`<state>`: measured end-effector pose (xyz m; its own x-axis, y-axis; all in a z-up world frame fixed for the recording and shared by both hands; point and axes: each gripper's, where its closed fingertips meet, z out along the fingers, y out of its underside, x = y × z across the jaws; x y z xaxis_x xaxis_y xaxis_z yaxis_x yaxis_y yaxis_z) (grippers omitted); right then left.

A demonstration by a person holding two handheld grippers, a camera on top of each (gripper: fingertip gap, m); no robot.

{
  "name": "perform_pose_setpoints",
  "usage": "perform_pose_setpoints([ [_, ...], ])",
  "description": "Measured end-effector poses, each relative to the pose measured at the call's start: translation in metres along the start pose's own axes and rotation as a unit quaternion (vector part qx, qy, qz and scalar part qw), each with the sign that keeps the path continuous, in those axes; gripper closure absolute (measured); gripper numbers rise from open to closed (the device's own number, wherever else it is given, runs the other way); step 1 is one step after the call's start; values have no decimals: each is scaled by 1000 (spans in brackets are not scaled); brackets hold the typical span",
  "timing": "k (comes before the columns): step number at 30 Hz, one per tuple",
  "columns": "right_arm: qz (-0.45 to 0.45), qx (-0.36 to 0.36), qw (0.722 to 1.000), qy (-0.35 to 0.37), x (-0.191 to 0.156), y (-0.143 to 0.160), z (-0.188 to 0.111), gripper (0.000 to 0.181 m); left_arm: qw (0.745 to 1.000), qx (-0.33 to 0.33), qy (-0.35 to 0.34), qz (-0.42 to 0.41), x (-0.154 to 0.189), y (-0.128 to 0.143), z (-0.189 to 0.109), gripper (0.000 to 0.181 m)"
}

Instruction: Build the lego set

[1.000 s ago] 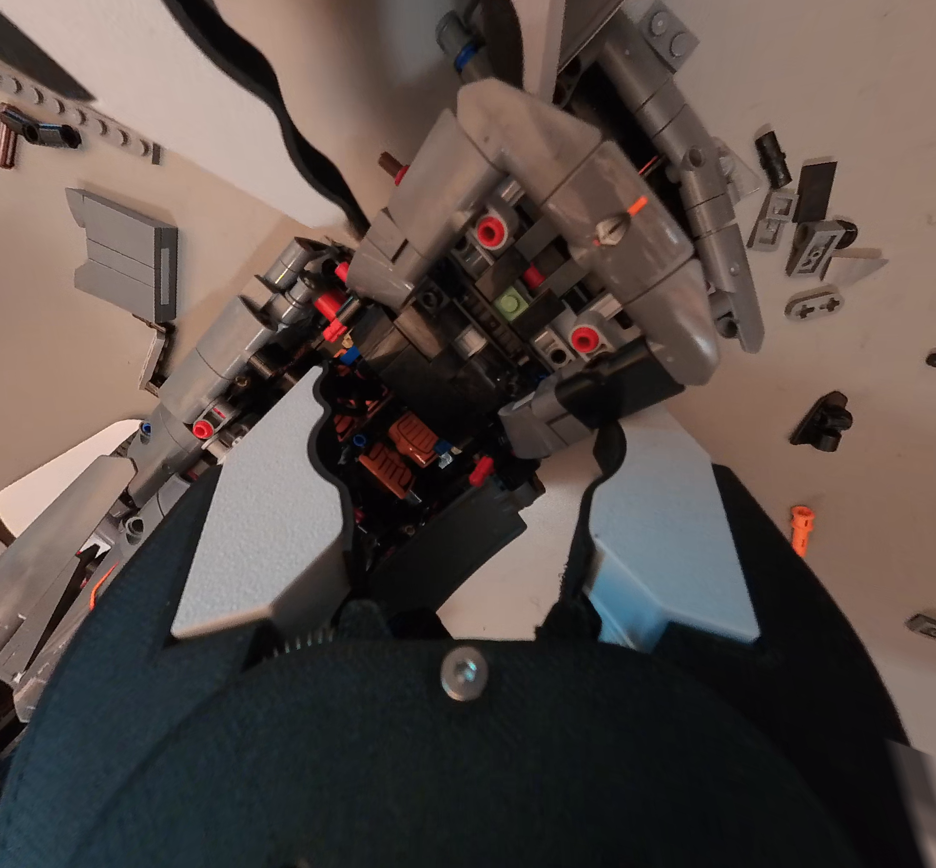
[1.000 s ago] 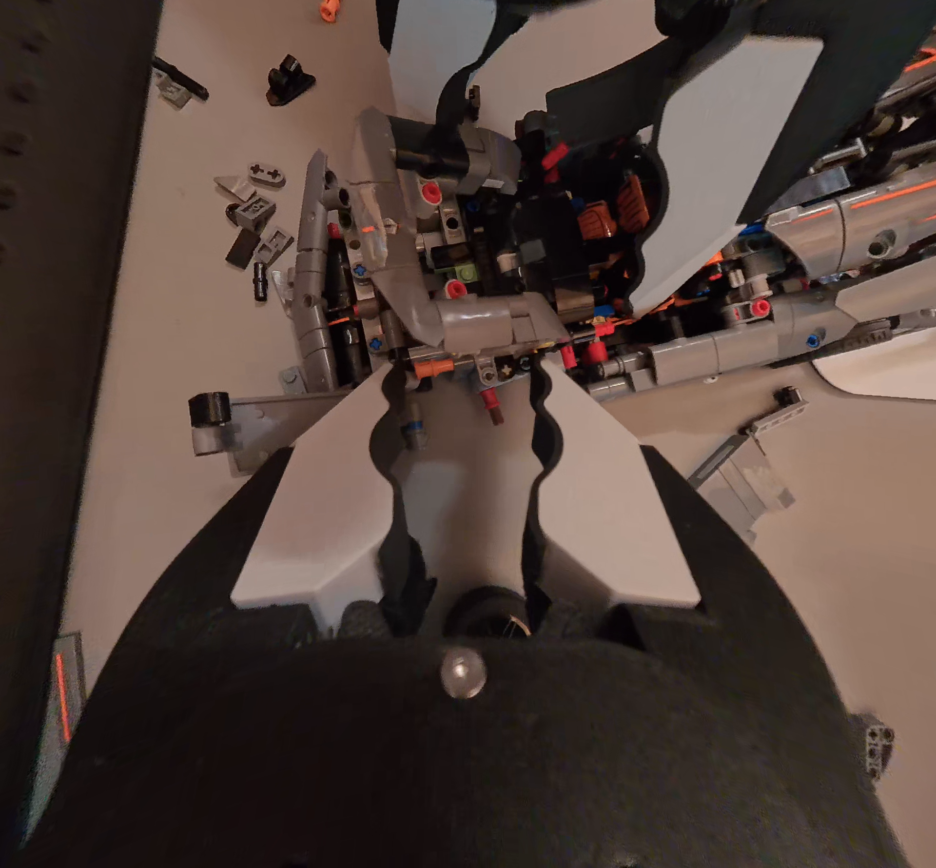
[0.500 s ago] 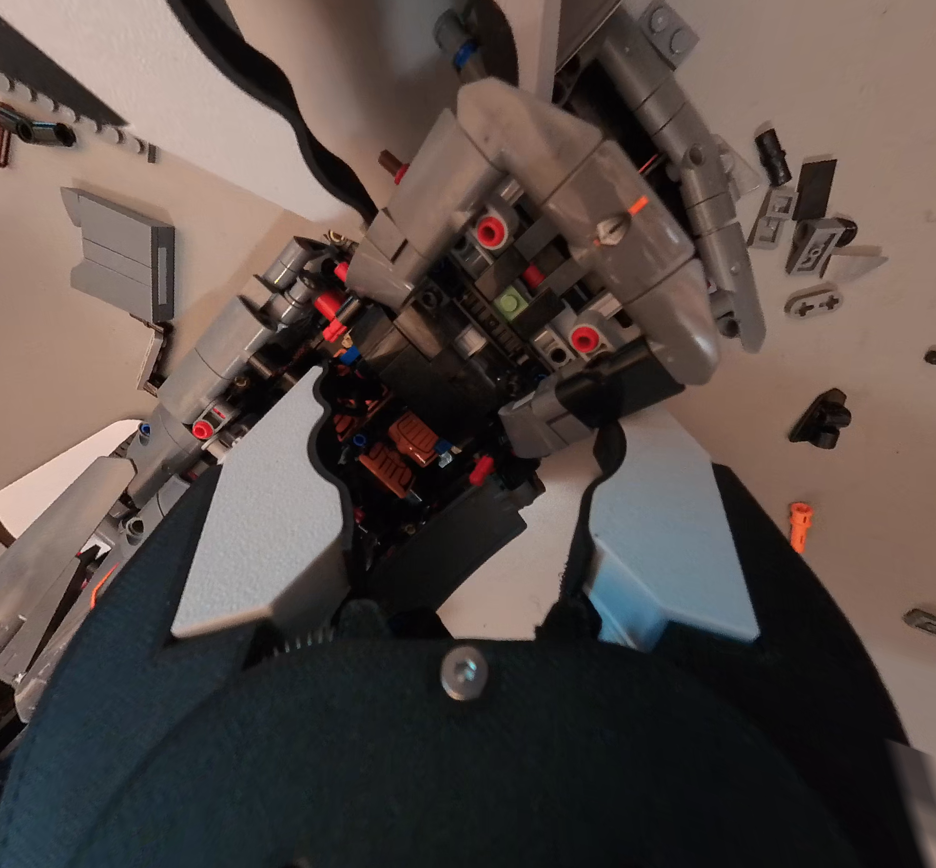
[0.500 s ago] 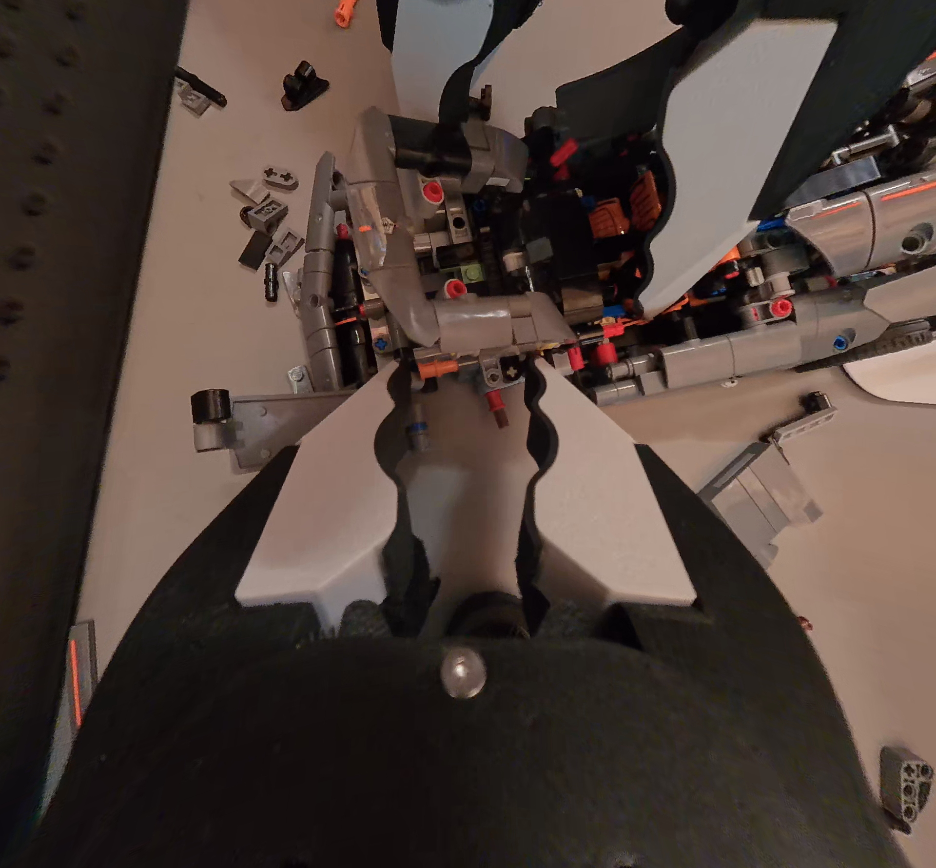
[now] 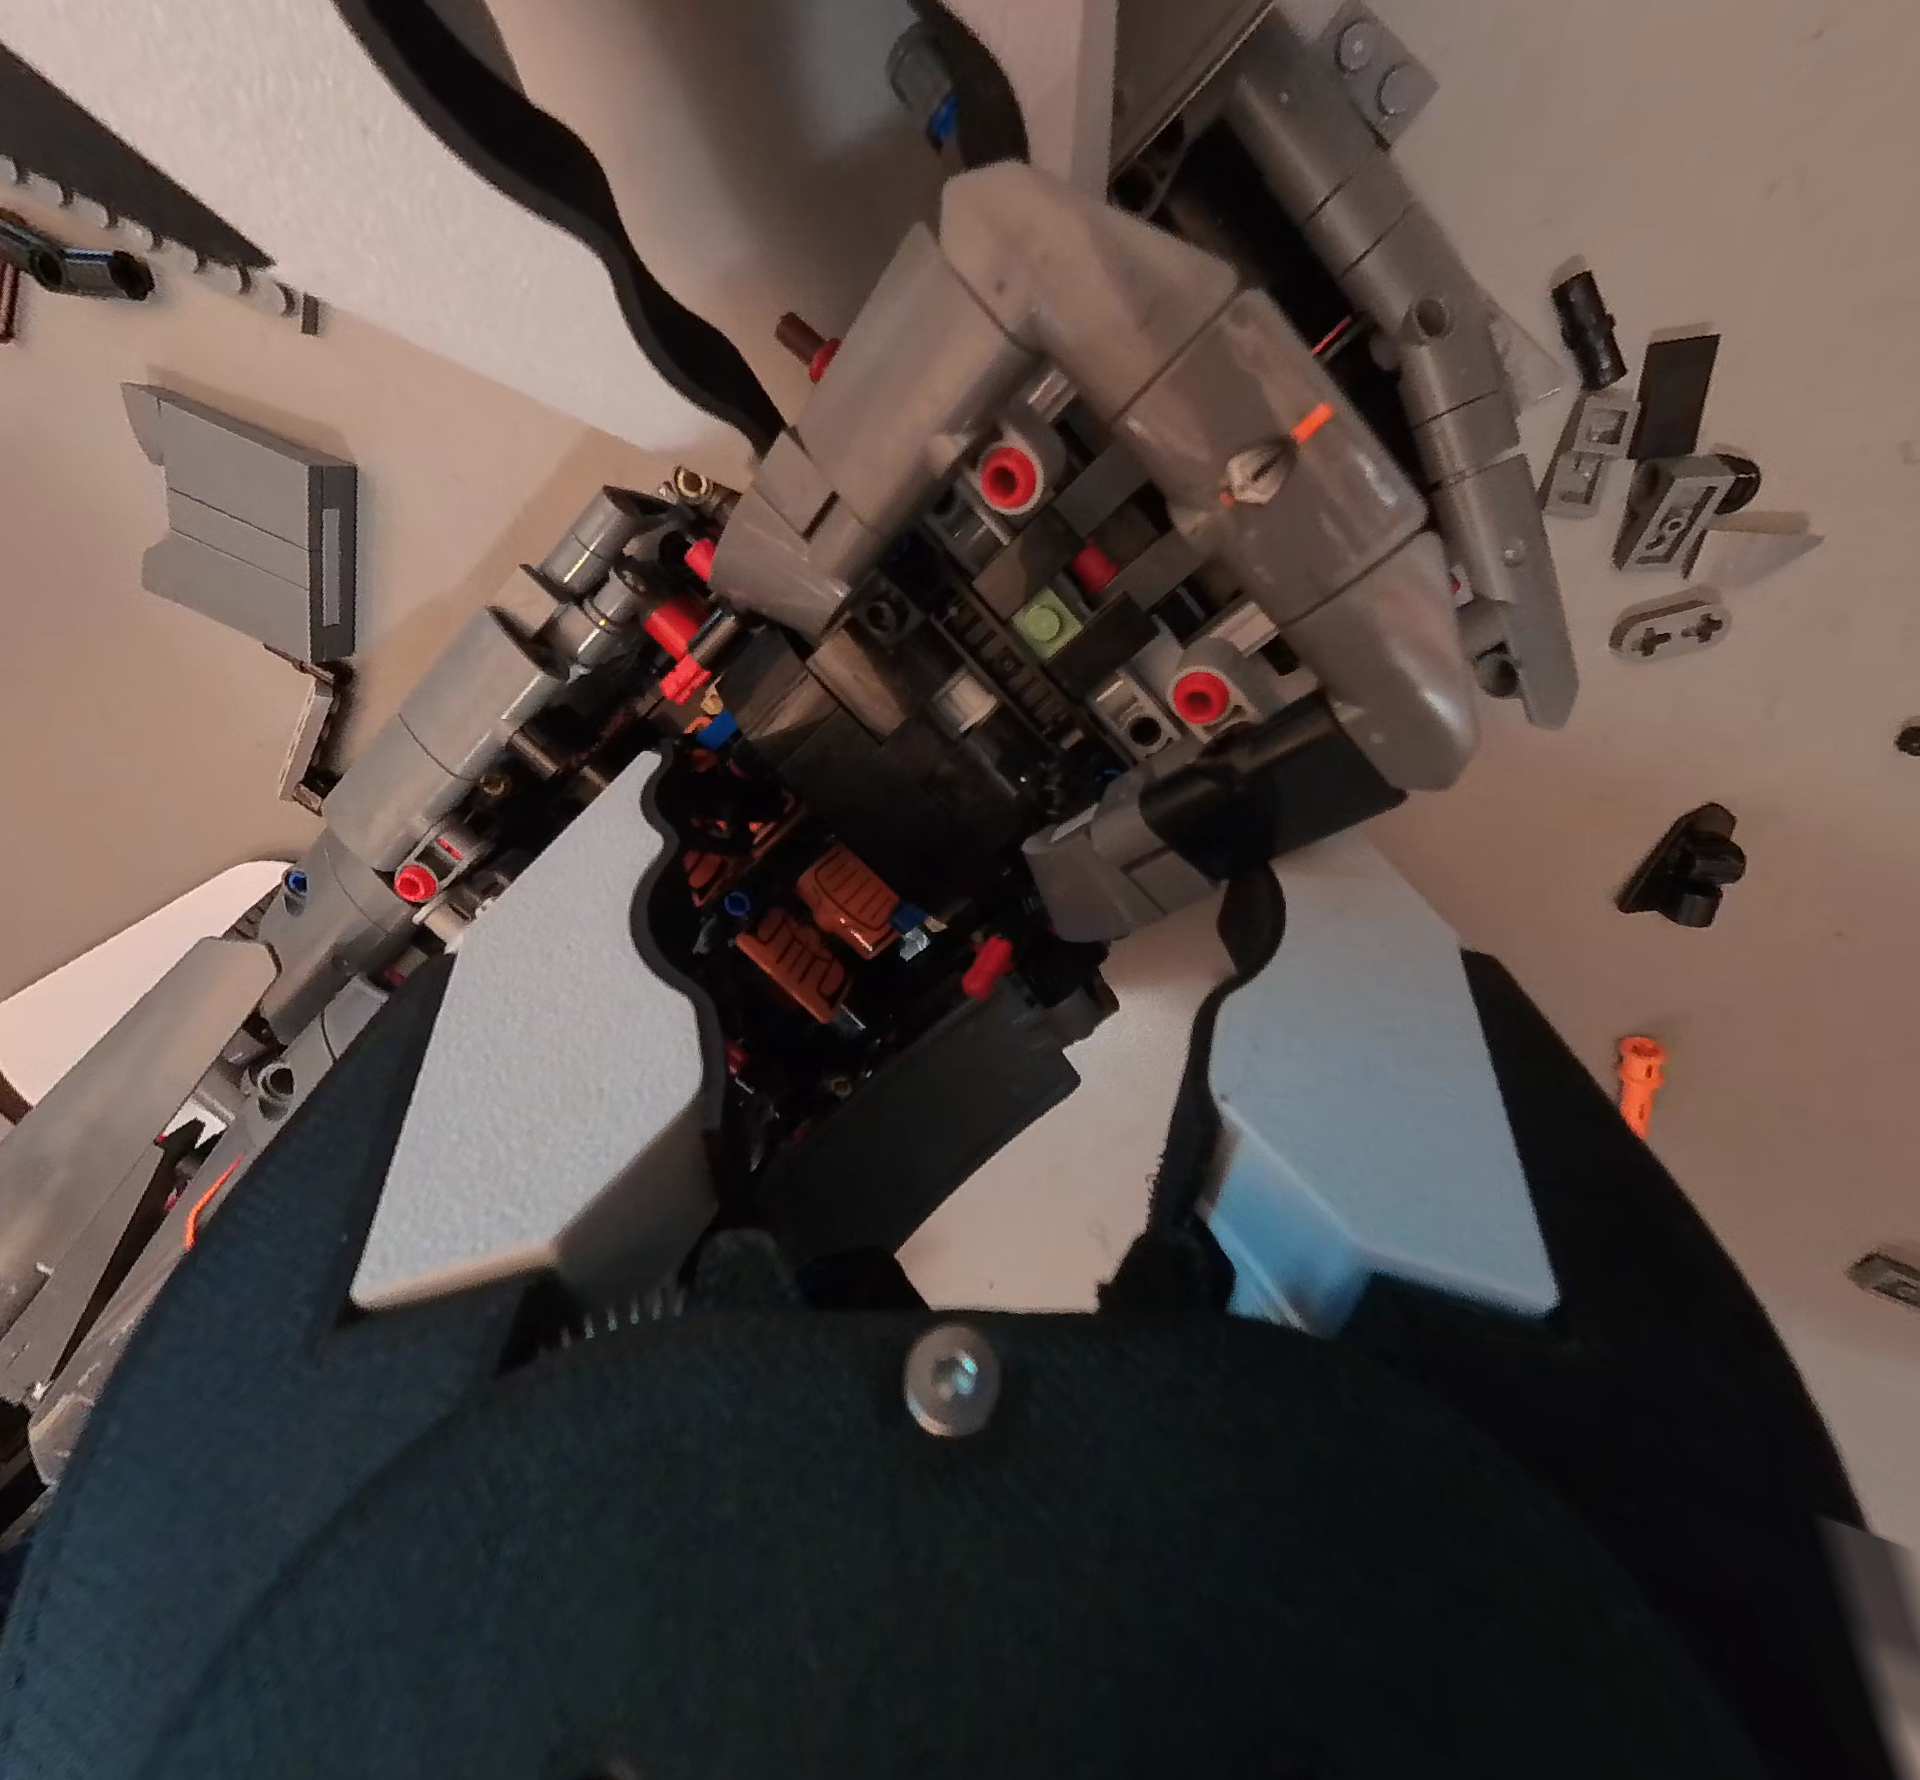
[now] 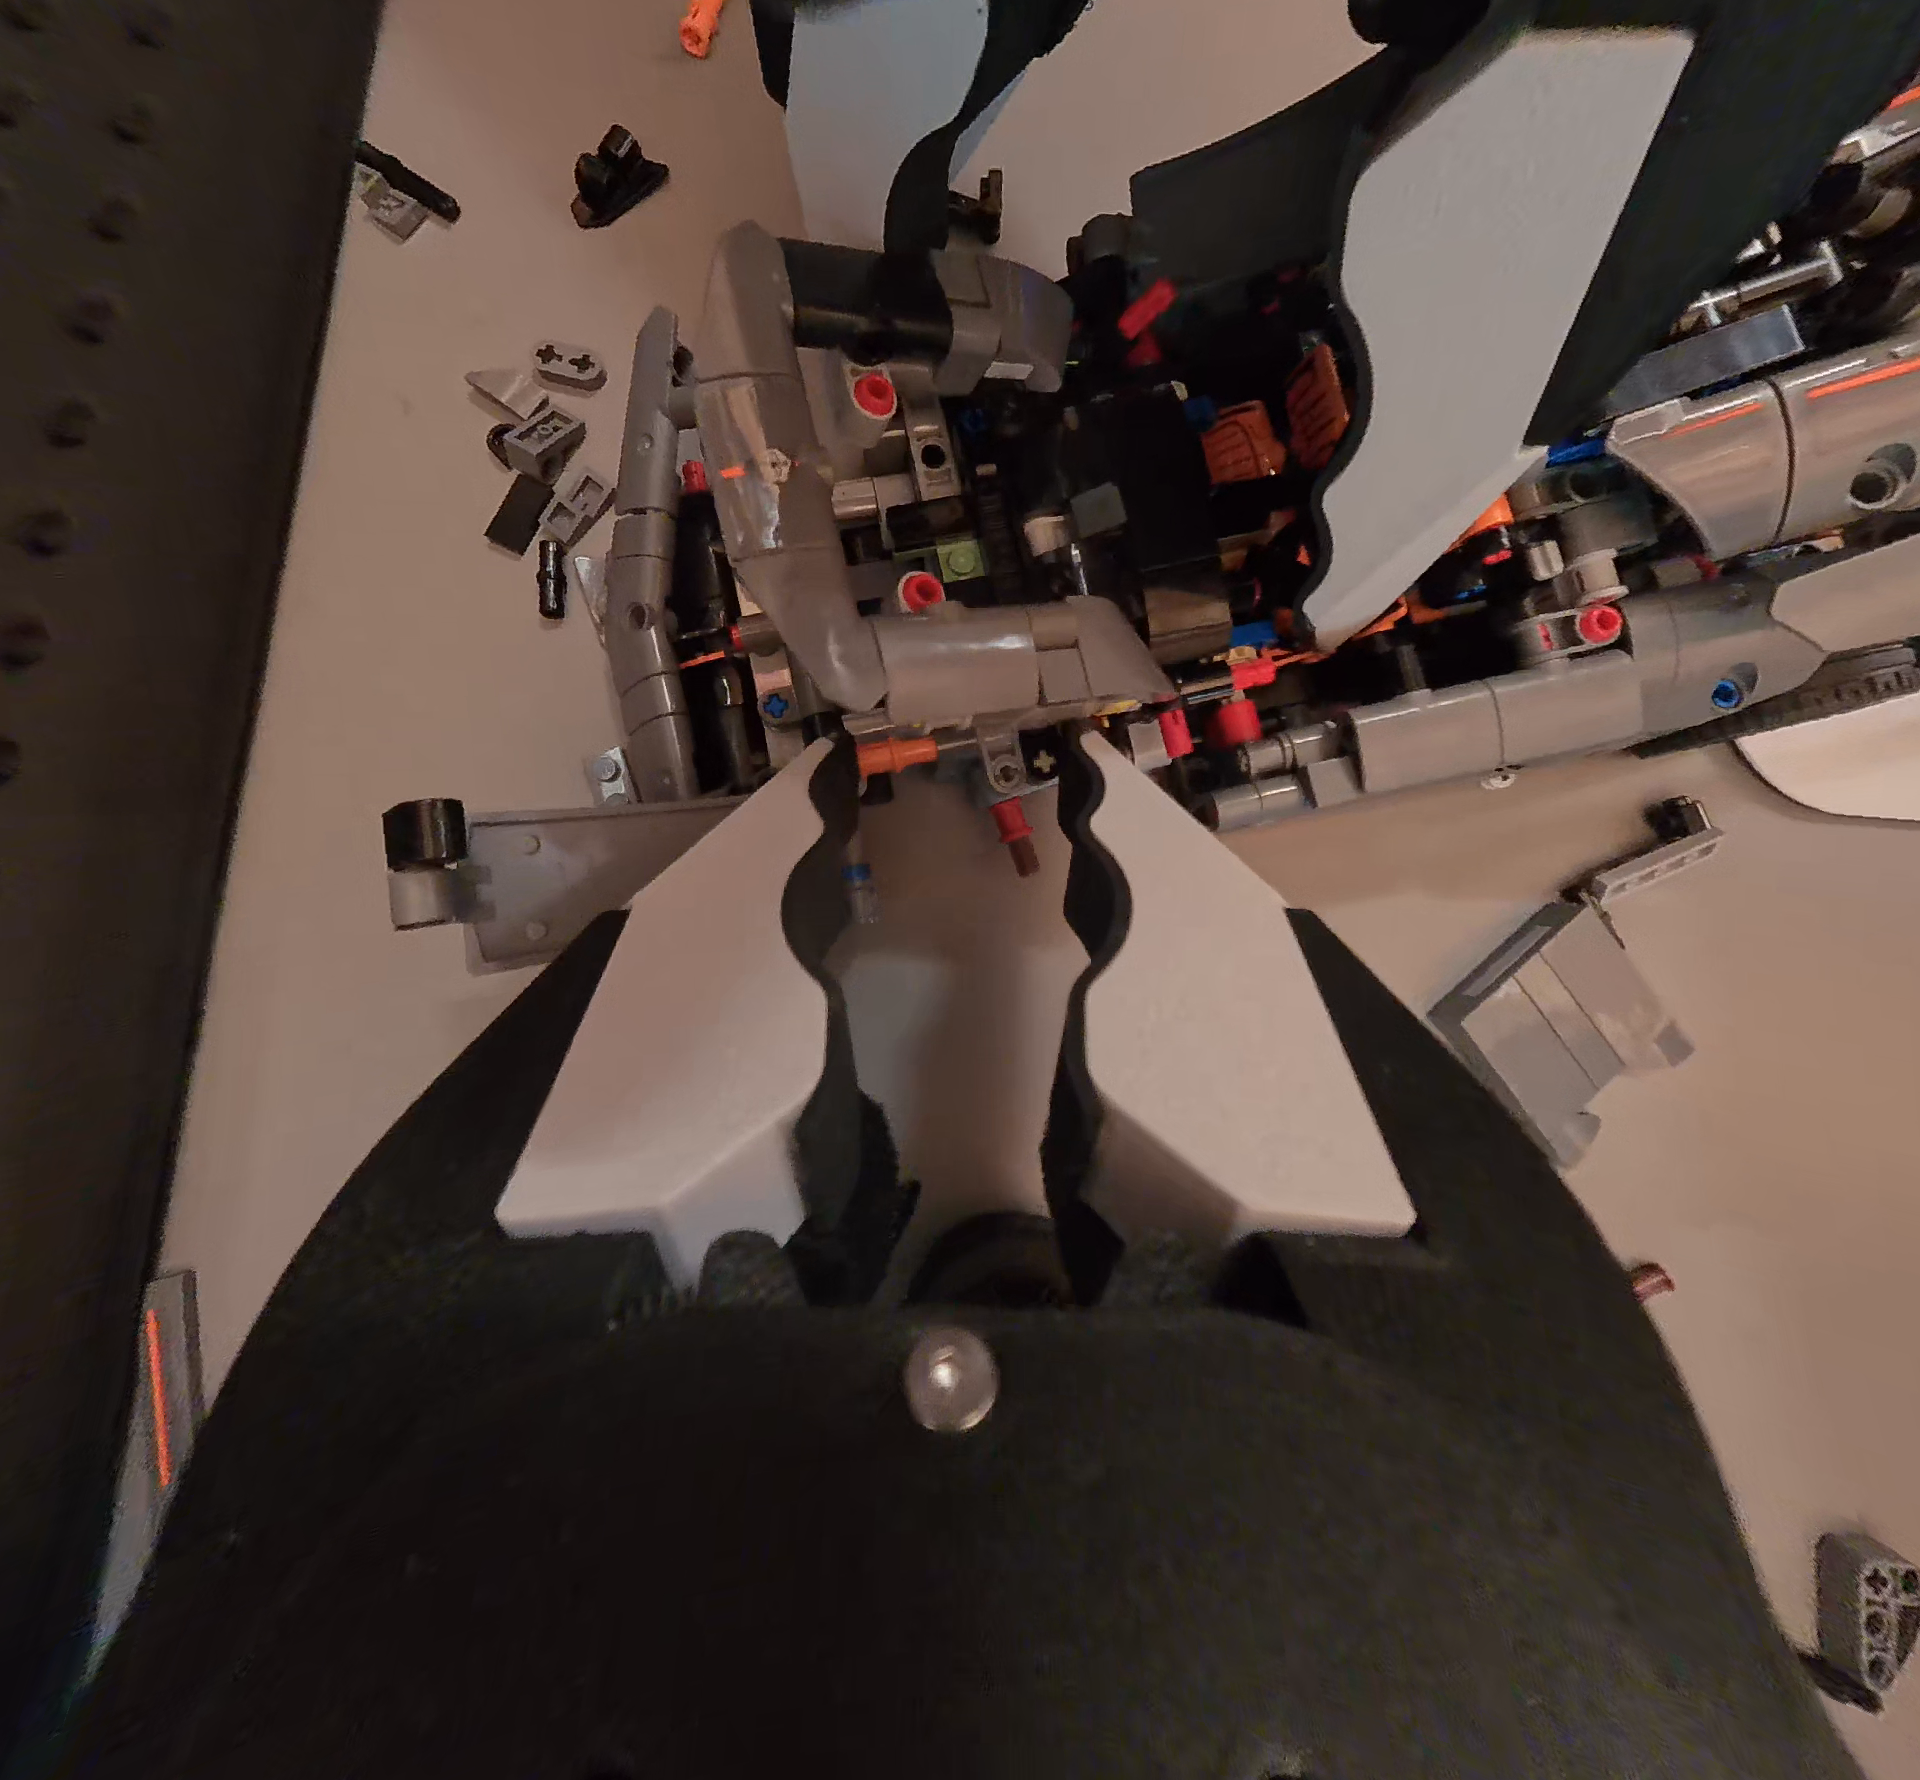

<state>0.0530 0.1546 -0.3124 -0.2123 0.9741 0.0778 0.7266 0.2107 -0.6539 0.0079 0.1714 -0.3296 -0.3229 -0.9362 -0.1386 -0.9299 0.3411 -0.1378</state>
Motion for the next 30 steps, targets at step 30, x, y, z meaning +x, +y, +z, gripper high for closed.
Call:
perform_pose_setpoints([
  [30, 26, 9, 1000, -13, -1, -3, -2, 146, 1000, 2, -5, 8, -1, 1, 1, 81],
])
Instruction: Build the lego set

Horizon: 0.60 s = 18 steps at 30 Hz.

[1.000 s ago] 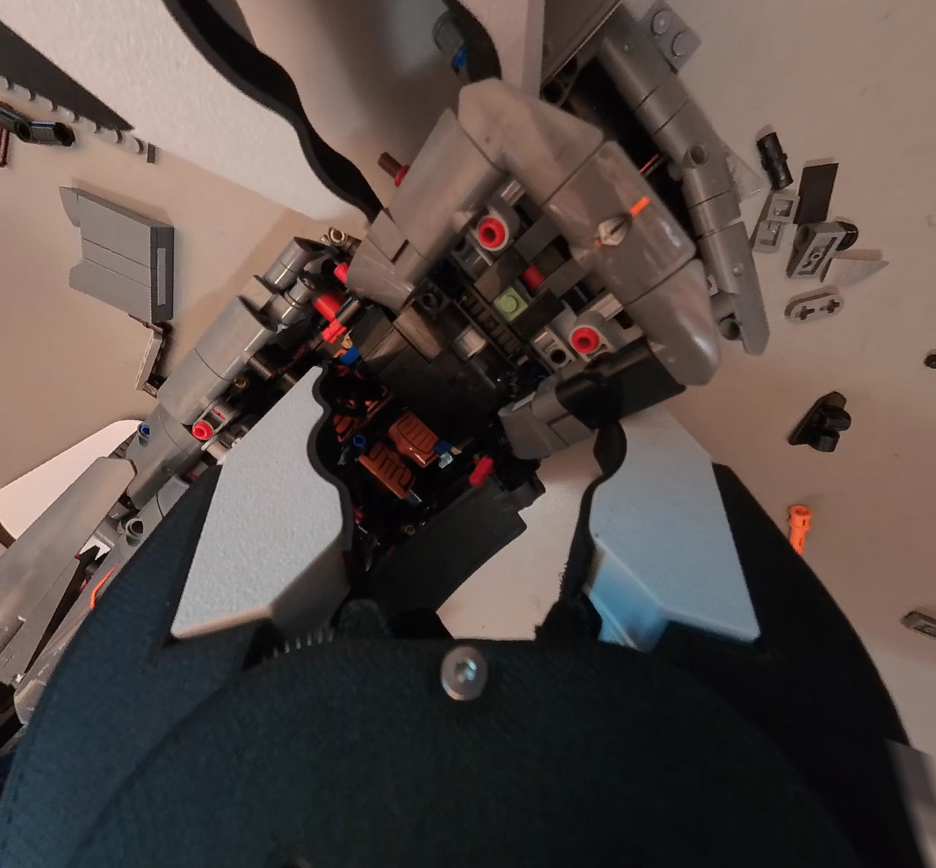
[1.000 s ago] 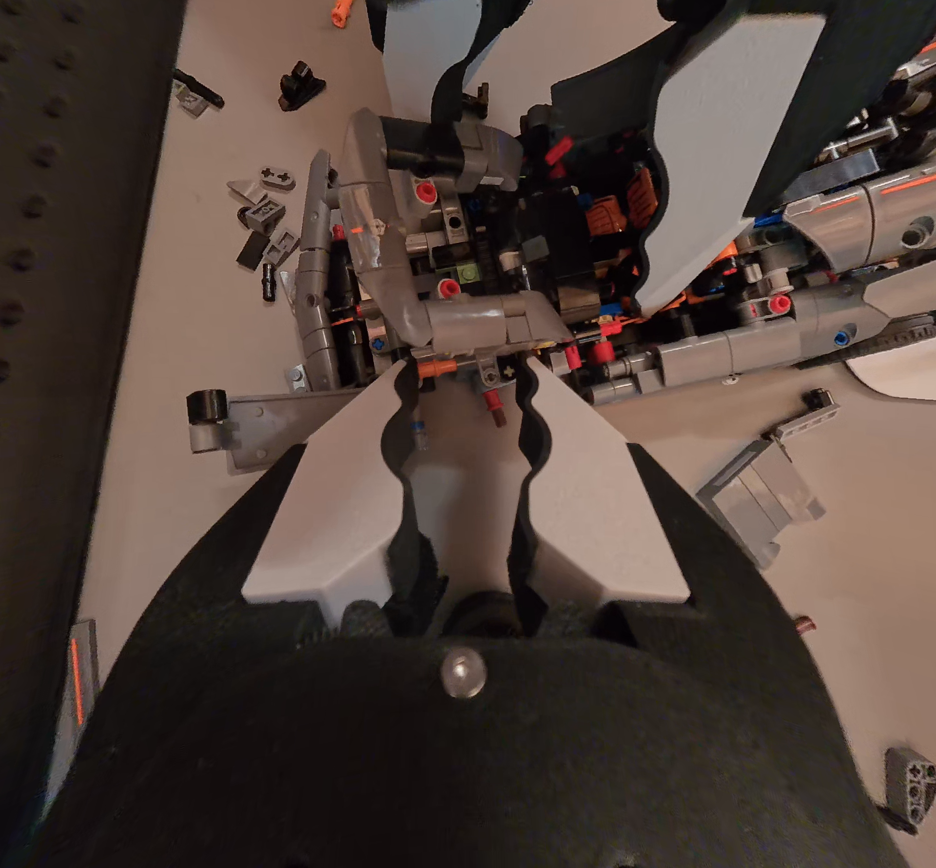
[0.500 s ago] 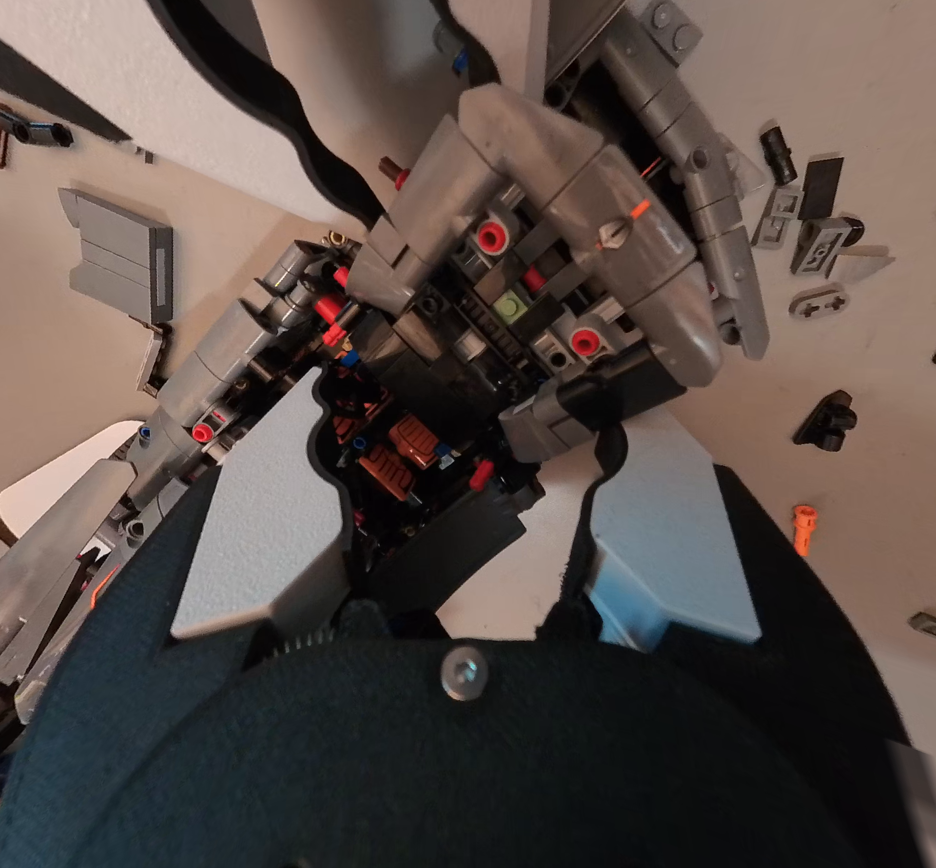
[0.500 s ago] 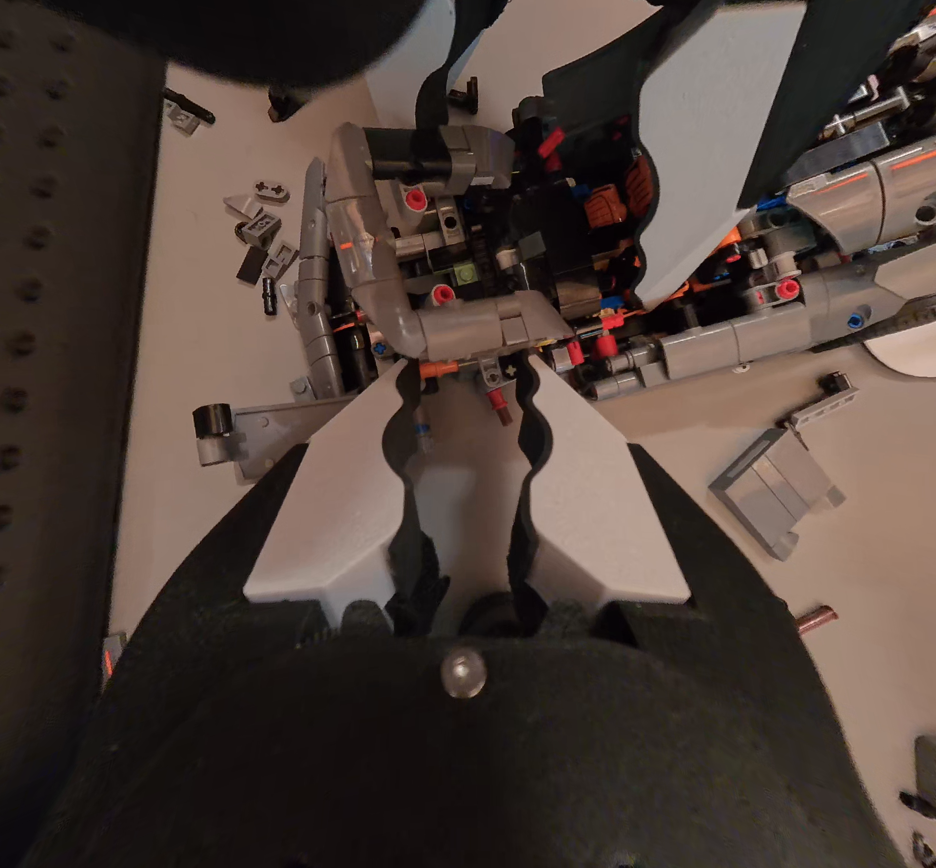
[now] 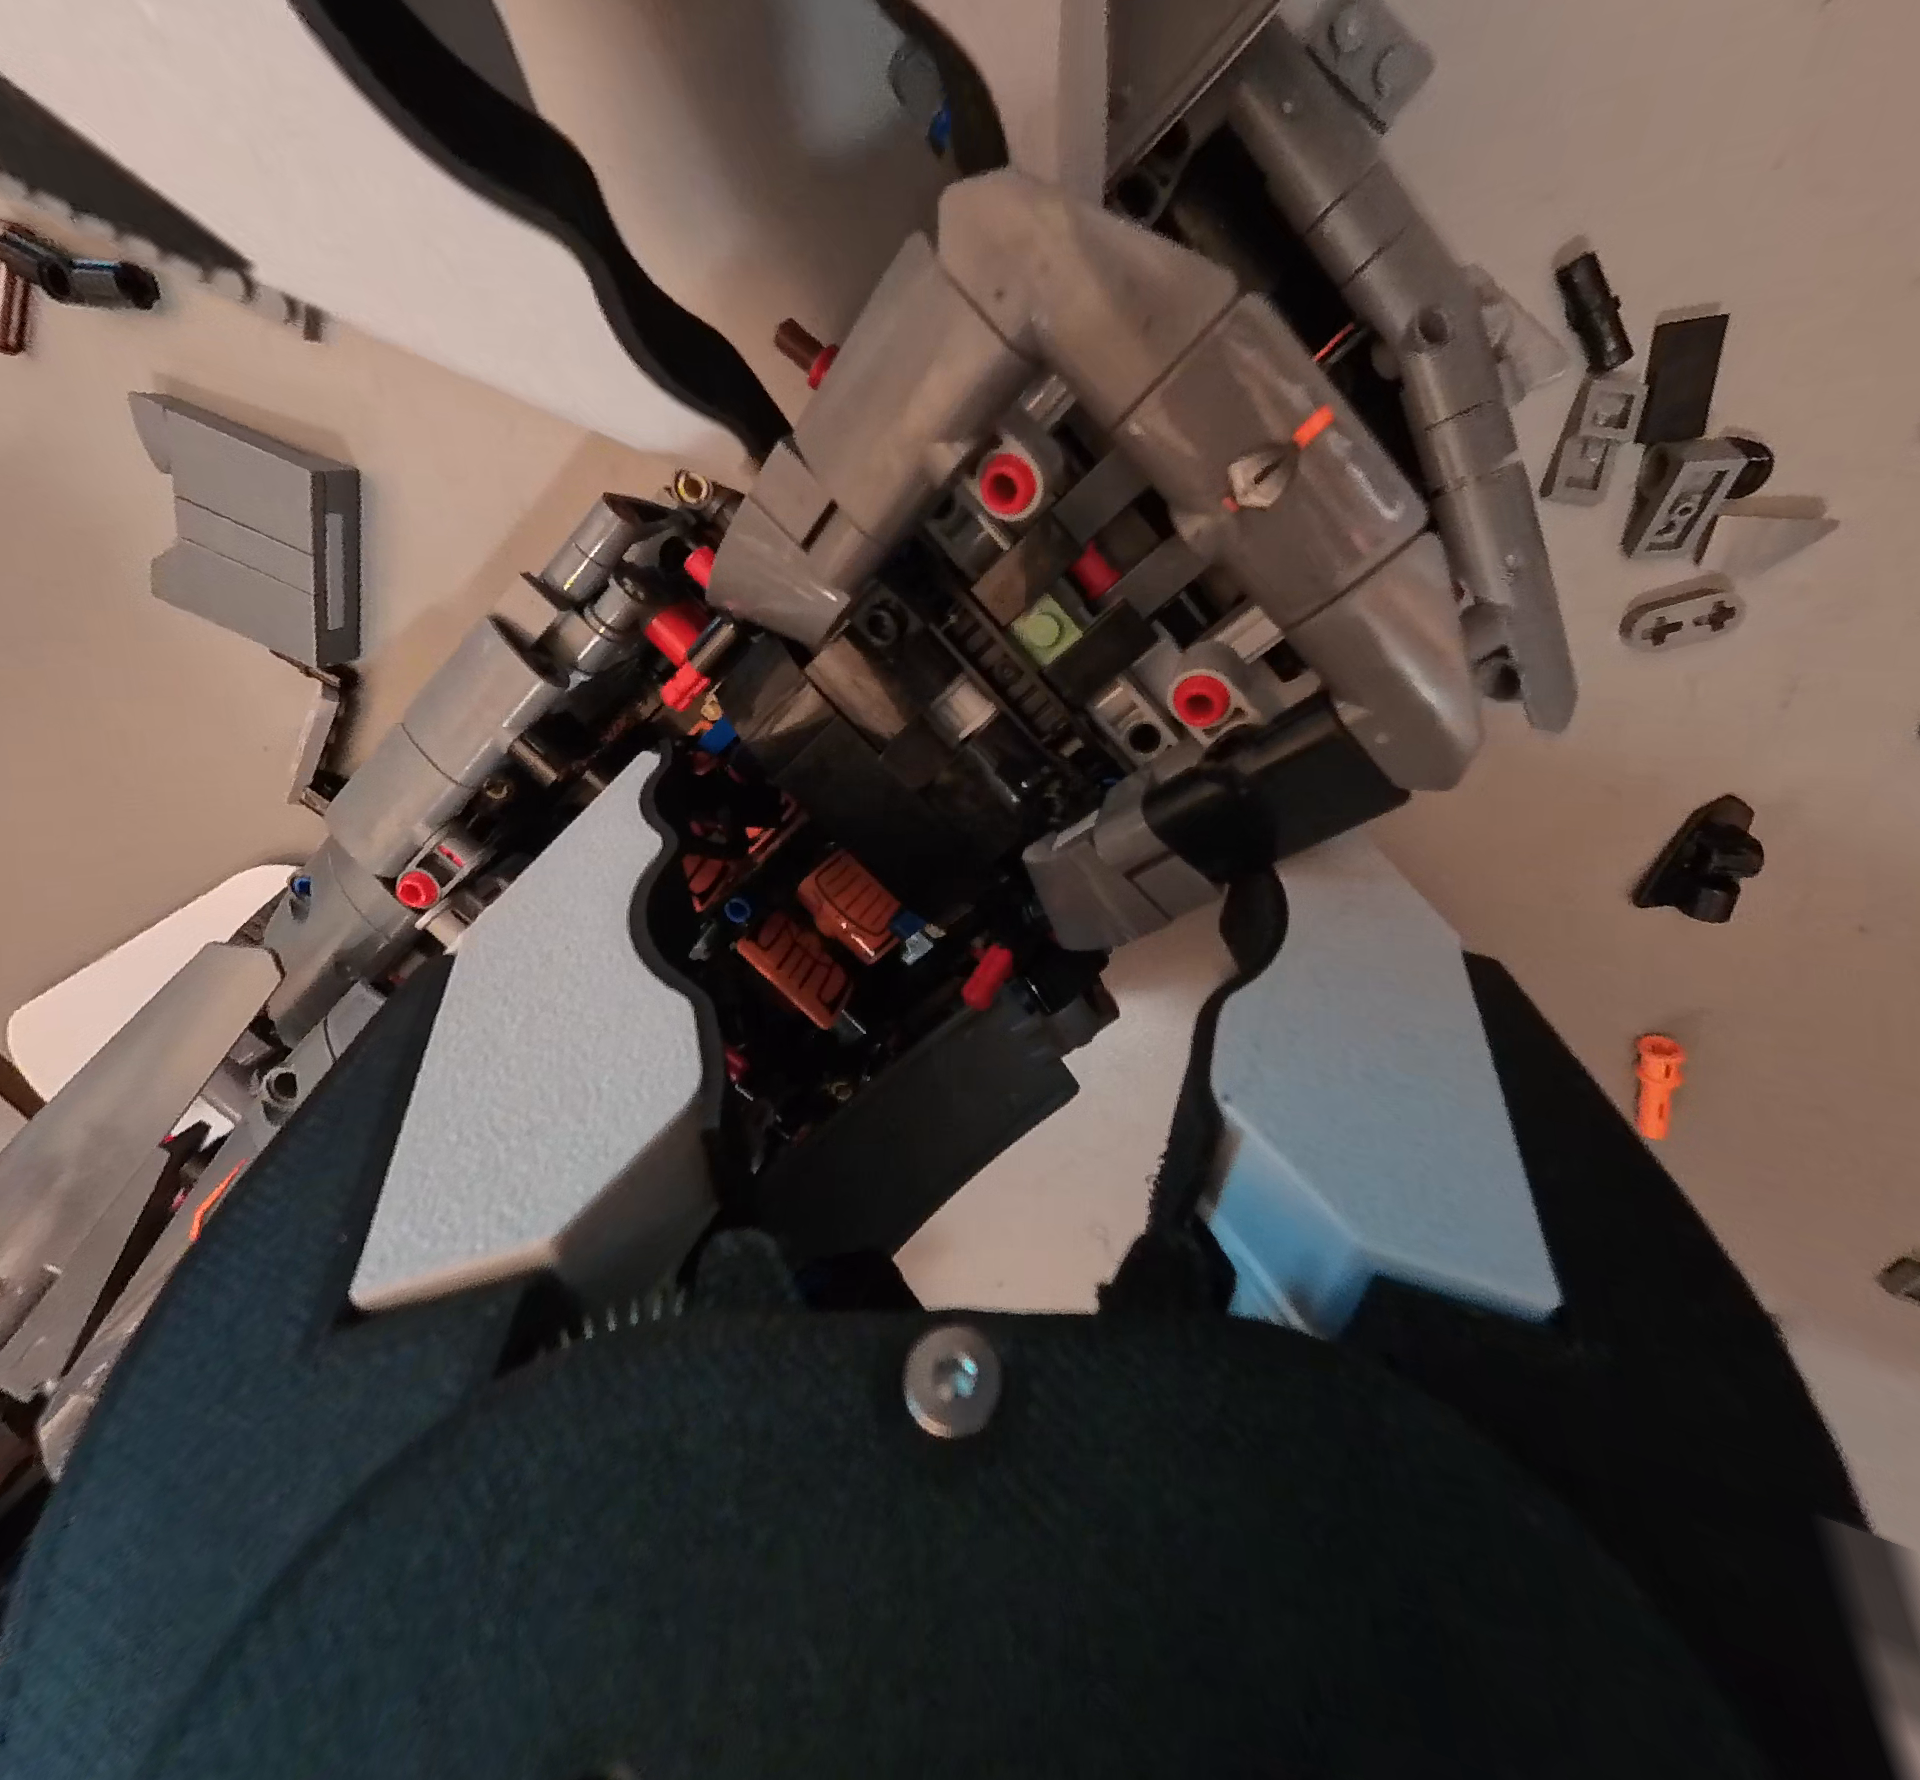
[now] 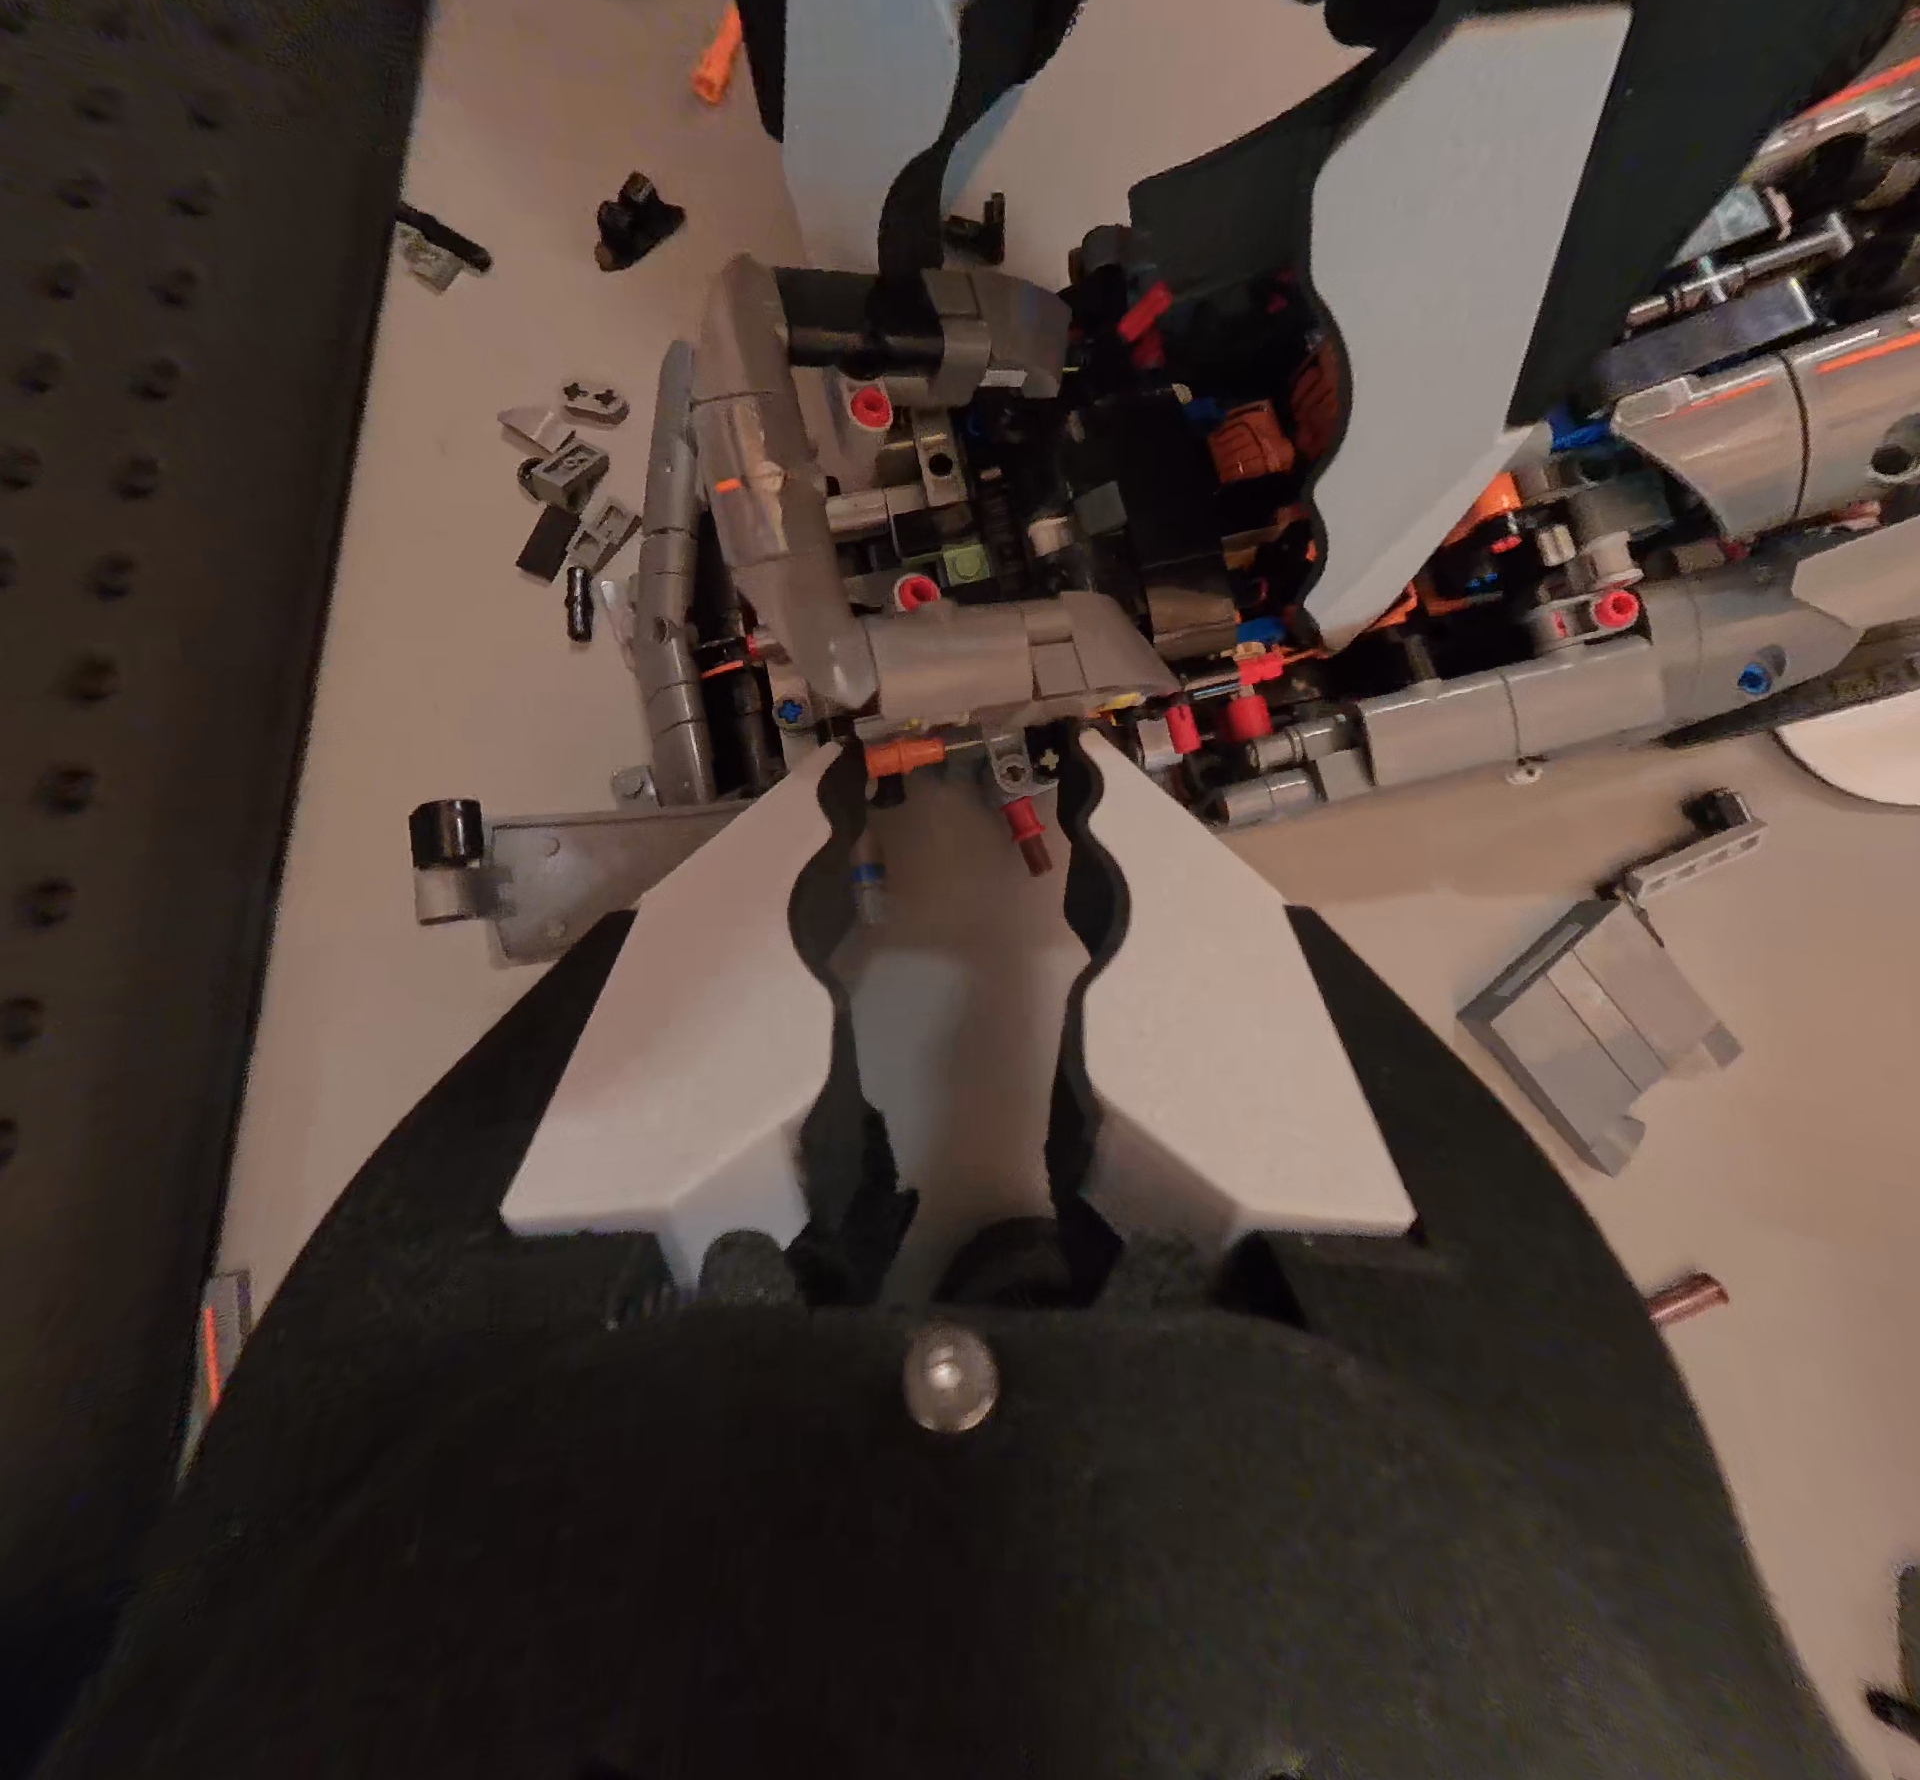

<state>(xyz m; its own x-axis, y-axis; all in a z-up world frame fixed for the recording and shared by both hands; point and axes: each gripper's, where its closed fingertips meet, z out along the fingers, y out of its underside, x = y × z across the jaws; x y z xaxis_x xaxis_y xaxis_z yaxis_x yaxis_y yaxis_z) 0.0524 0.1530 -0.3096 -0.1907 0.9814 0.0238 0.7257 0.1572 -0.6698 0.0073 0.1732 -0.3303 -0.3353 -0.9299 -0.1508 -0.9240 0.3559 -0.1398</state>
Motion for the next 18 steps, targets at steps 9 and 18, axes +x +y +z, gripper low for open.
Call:
perform_pose_setpoints([
  [9, -22, -9, 999, -21, 0, 4, -2, 146, 1000, 6, -3, -2, 0, -2, 0, 81],
  [18, 0, -8, 1000, -24, -1, 2, -2, 146, 1000, 7, -5, -3, 0, -2, 0, 80],
])
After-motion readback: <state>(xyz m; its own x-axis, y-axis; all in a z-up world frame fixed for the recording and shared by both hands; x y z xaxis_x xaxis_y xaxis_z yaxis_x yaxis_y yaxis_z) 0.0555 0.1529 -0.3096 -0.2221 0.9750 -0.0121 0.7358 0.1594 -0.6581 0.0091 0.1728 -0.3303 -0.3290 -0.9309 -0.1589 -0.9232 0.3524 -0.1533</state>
